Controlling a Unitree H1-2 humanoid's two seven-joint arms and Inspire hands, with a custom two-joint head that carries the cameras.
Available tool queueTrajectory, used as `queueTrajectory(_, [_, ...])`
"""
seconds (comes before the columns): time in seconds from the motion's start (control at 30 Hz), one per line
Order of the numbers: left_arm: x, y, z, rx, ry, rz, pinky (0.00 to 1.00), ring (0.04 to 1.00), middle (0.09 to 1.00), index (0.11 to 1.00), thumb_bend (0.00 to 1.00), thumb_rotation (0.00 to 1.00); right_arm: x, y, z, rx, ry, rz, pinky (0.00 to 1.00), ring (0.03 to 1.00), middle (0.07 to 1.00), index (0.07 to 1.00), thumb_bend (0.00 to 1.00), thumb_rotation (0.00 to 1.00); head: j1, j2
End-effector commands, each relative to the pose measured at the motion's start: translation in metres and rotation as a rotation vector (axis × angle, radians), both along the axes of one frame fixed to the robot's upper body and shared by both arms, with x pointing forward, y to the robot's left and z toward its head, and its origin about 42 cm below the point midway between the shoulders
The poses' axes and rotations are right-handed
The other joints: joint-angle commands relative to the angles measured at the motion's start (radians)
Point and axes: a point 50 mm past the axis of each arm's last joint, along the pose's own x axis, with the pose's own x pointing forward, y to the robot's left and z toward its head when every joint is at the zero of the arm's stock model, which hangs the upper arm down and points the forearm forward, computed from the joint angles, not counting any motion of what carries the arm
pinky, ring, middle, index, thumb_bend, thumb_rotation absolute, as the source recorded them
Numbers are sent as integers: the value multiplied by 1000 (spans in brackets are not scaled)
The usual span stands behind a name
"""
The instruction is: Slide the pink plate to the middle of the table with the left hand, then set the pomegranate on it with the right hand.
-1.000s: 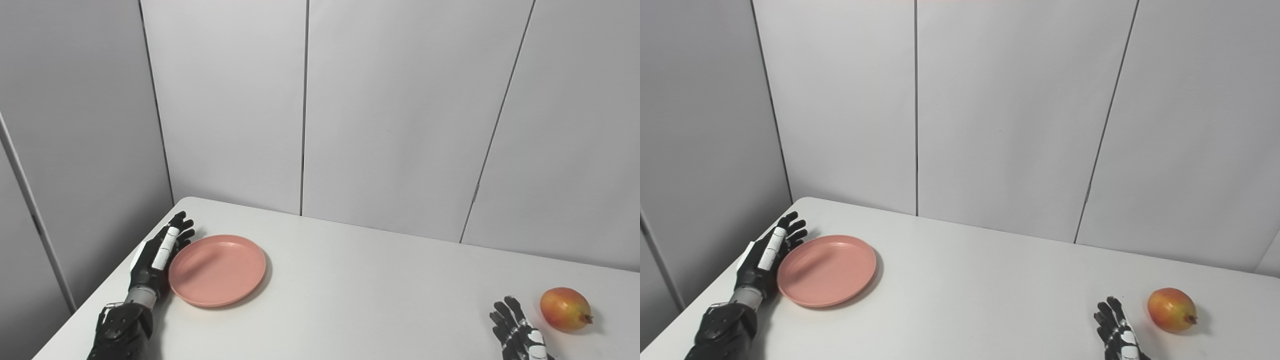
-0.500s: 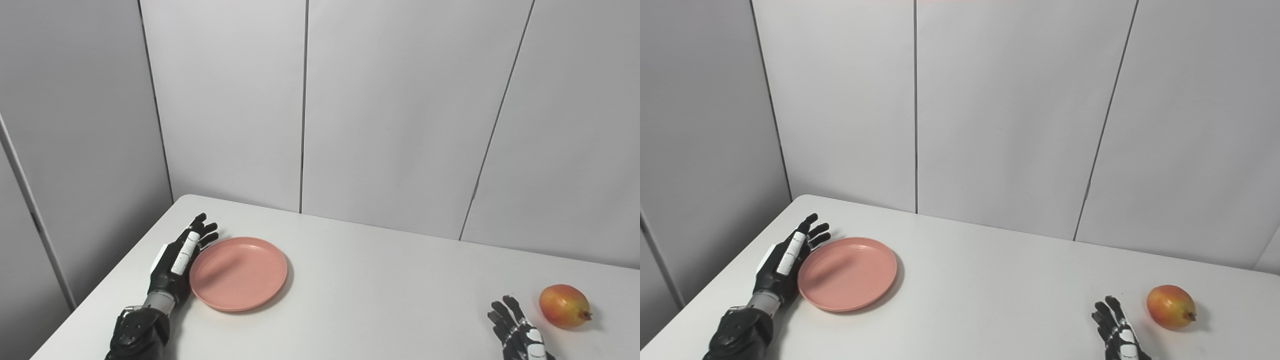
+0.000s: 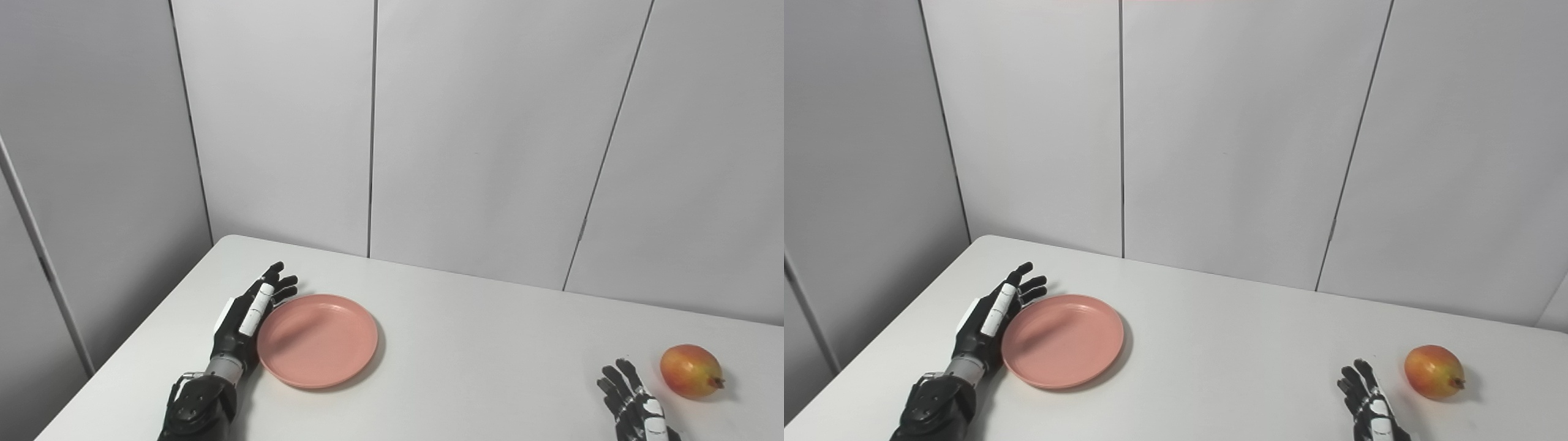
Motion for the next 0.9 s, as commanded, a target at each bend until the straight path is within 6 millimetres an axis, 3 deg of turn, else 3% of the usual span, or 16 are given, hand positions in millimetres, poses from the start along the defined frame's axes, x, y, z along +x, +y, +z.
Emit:
queueTrajectory(0.0, [12, -11, 6, -1, -14, -11, 788, 833, 823, 880, 939, 775, -14, 1, -20, 10, 78, -13, 1000, 928, 916, 933, 780, 975, -3, 3])
queueTrajectory(0.87, [17, -43, 2, -48, 29, -56, 807, 848, 832, 880, 927, 769, -14, 10, -10, 4, 72, 0, 999, 930, 918, 928, 785, 978, -34, 36])
